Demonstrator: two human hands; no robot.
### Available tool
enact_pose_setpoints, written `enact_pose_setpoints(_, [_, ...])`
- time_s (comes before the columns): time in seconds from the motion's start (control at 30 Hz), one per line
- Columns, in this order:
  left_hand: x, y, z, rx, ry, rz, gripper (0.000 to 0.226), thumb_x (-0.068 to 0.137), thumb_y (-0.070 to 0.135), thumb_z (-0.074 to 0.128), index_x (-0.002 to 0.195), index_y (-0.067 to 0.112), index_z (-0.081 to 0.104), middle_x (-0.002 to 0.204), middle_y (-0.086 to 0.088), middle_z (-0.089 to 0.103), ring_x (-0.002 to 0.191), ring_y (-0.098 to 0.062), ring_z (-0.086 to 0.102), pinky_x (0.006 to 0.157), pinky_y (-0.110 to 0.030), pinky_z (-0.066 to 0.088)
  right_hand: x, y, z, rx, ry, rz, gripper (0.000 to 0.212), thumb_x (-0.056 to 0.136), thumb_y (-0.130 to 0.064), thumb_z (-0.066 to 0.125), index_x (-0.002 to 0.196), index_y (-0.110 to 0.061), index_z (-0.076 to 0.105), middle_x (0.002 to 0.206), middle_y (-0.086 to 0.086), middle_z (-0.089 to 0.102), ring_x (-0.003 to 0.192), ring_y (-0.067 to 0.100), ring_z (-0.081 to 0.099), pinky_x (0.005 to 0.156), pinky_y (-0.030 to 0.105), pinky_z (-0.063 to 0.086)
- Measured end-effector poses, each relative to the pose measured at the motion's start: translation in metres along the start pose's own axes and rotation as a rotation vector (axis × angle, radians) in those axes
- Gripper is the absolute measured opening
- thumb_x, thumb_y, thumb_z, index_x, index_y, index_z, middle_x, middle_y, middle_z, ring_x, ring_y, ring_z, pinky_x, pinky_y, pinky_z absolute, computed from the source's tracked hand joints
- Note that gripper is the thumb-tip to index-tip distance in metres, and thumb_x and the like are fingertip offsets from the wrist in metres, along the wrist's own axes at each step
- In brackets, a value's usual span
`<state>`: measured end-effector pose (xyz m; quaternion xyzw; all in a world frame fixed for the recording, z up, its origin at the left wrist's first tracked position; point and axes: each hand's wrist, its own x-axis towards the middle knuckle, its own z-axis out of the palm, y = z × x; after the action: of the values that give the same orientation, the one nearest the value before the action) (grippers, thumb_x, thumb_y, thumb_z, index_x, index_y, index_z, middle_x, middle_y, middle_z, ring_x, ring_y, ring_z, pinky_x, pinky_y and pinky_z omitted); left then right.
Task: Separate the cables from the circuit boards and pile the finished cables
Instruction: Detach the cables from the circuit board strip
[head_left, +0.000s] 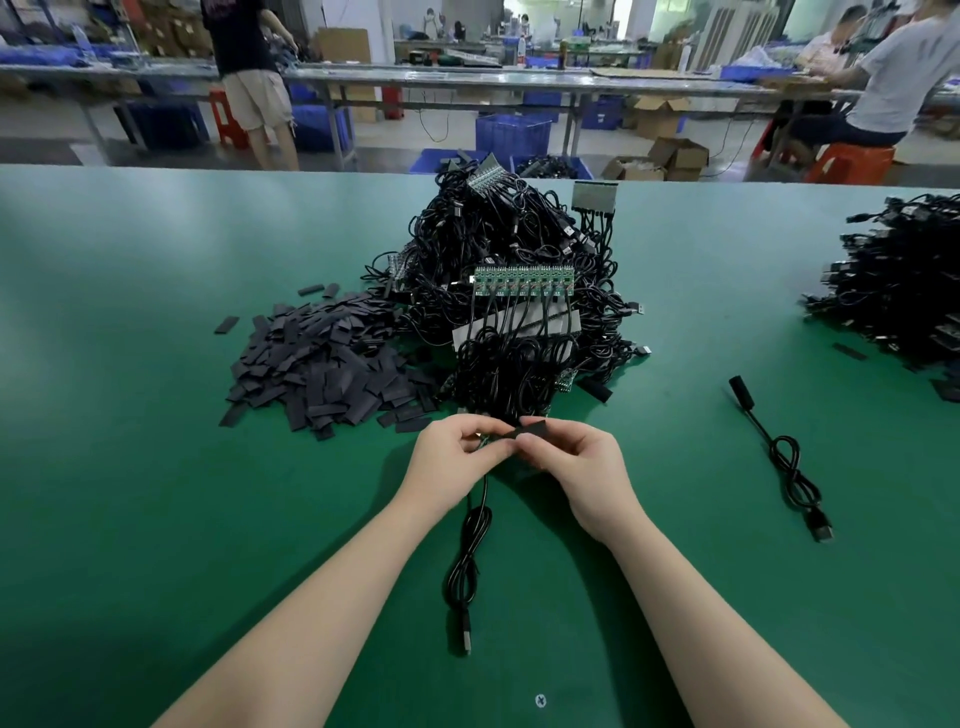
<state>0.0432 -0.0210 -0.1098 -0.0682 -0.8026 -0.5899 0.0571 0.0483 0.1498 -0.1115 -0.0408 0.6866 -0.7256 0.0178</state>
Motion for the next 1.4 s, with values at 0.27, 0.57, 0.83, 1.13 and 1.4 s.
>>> enact_pose_setpoints(0.27, [-0.001,0.000,0.001,-0.018,-0.031,0.001,0.023,0.077,0.022,0.081,0.086,0.041,0.073,0.091,0.018,0.073,0.084,0.000,0.066,0.081,-0.023,0.052,-0.002,0.000,0.001,-0.006,0.076,-0.019,0.010,0.086,-0.012,0.077,0.083,-0.022,0.079,0.072,0.001,0.074,0.064,0.009,0.066,0.065,0.021,0.054])
enact_pose_setpoints(0.57, [-0.008,-0.001,0.005,0.007,0.018,-0.002,0.045,0.081,0.020,0.074,0.101,0.055,0.055,0.095,0.027,0.066,0.086,0.002,0.068,0.070,-0.006,0.048,0.000,0.005,0.001,0.015,0.110,-0.008,0.003,0.088,-0.014,0.075,0.088,-0.016,0.074,0.082,0.007,0.076,0.072,0.013,0.069,0.072,0.027,0.058])
enact_pose_setpoints(0.83, [-0.008,0.000,0.007,0.055,0.080,0.058,0.044,0.081,0.017,0.075,0.092,0.058,0.066,0.101,0.017,0.066,0.090,0.003,0.065,0.080,-0.007,0.047,0.001,0.007,0.004,-0.008,0.137,-0.021,0.007,0.090,-0.013,0.073,0.085,-0.018,0.073,0.084,0.003,0.077,0.082,0.016,0.073,0.078,0.029,0.060])
enact_pose_setpoints(1.13, [-0.012,0.001,0.006,0.116,0.141,0.041,0.024,0.082,0.024,0.076,0.097,0.042,0.072,0.084,0.041,0.064,0.084,0.012,0.063,0.074,-0.003,0.045,-0.001,0.008,0.005,-0.049,0.158,-0.042,0.006,0.090,-0.015,0.072,0.087,-0.020,0.071,0.083,0.003,0.076,0.078,0.014,0.071,0.075,0.028,0.059])
enact_pose_setpoints(1.4, [-0.008,-0.006,0.009,0.188,0.150,0.044,0.021,0.097,0.029,0.056,0.113,0.027,0.069,0.096,0.019,0.072,0.091,0.005,0.065,0.078,-0.014,0.050,-0.001,0.006,0.006,-0.026,0.151,-0.029,0.004,0.091,-0.014,0.072,0.090,-0.017,0.070,0.084,0.000,0.077,0.083,0.015,0.074,0.075,0.024,0.059])
